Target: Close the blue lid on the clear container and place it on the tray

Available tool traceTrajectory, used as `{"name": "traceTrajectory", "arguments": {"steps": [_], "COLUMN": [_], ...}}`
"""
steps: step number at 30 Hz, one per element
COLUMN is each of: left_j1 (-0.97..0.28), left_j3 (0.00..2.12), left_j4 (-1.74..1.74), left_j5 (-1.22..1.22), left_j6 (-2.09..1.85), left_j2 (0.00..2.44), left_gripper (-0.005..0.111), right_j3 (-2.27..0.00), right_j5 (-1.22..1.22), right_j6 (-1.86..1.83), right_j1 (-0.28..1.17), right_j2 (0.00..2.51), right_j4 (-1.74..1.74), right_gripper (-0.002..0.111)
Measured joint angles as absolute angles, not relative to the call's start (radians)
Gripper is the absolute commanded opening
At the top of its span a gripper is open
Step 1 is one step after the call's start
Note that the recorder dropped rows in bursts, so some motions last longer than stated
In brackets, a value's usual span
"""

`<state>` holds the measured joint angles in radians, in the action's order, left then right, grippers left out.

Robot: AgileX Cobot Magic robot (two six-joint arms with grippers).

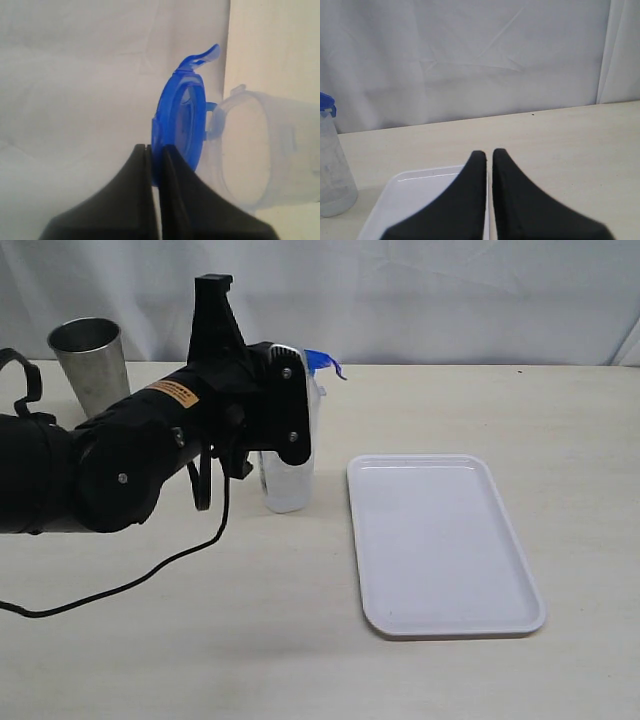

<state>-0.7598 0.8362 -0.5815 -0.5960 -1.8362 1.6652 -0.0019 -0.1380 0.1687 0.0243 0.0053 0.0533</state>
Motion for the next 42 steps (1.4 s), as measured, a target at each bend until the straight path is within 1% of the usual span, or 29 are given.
{"name": "traceTrajectory", "arguments": {"steps": [15,27,42], "left_j1": [-0.766,-0.766,-0.766], "left_j3": [0.831,0.831,0.831], "left_j4": [-0.649,-0.655,-0.660], "left_j5": [-0.547,-0.457,-0.443], "left_j6": [-1.834,-1.860,-1.863], "left_j2": [1.665,1.665,1.665], "left_gripper": [0.000,0.000,0.000], "right_j3": [-0.002,-0.002,-0.002], "right_j5": [-0.138,-0.140,-0.140], "right_j6": [0.169,0.169,0.169], "right_j1": [0.024,0.024,0.024], "right_j2": [0.005,0.005,0.005], "right_j4": [0.053,0.053,0.053], "right_gripper": [0.005,0.005,0.005]}}
